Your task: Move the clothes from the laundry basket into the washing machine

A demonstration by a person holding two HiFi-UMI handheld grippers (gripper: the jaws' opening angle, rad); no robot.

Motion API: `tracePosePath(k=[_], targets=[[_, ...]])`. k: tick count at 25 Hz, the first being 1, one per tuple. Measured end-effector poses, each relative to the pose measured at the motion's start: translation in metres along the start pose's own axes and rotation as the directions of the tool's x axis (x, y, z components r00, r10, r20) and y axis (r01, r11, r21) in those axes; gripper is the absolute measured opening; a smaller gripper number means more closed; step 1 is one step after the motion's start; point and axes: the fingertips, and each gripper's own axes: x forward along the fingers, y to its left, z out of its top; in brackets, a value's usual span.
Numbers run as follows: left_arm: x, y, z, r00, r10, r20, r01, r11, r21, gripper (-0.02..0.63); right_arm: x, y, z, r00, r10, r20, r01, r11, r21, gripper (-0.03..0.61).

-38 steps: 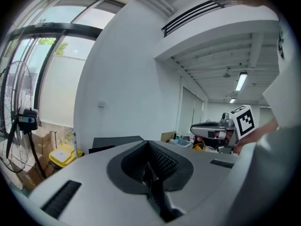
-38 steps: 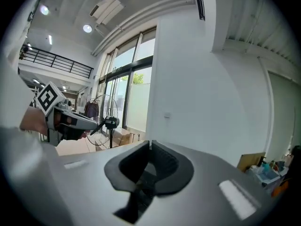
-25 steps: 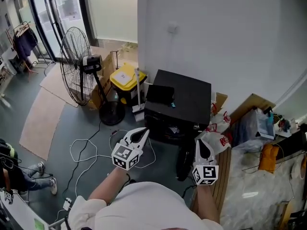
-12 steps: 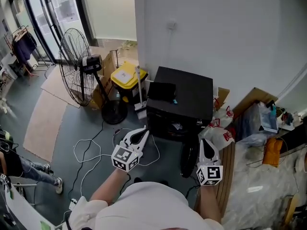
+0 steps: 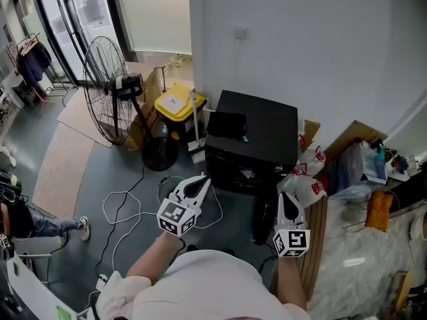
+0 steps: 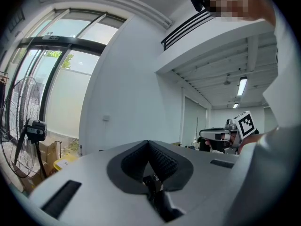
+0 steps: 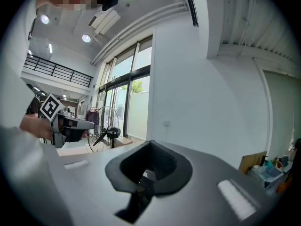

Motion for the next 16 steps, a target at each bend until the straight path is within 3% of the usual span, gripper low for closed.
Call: tracePosePath(k=[16], targets=[[0.0047, 0.0015, -0.0035, 1.0, -0.003, -0.006, 0.003, 1.0, 0.001, 0.006, 0.0048, 0.006, 0.0011, 1.0, 0.018, 0.007, -0.018, 1.0, 0.003, 0.011]])
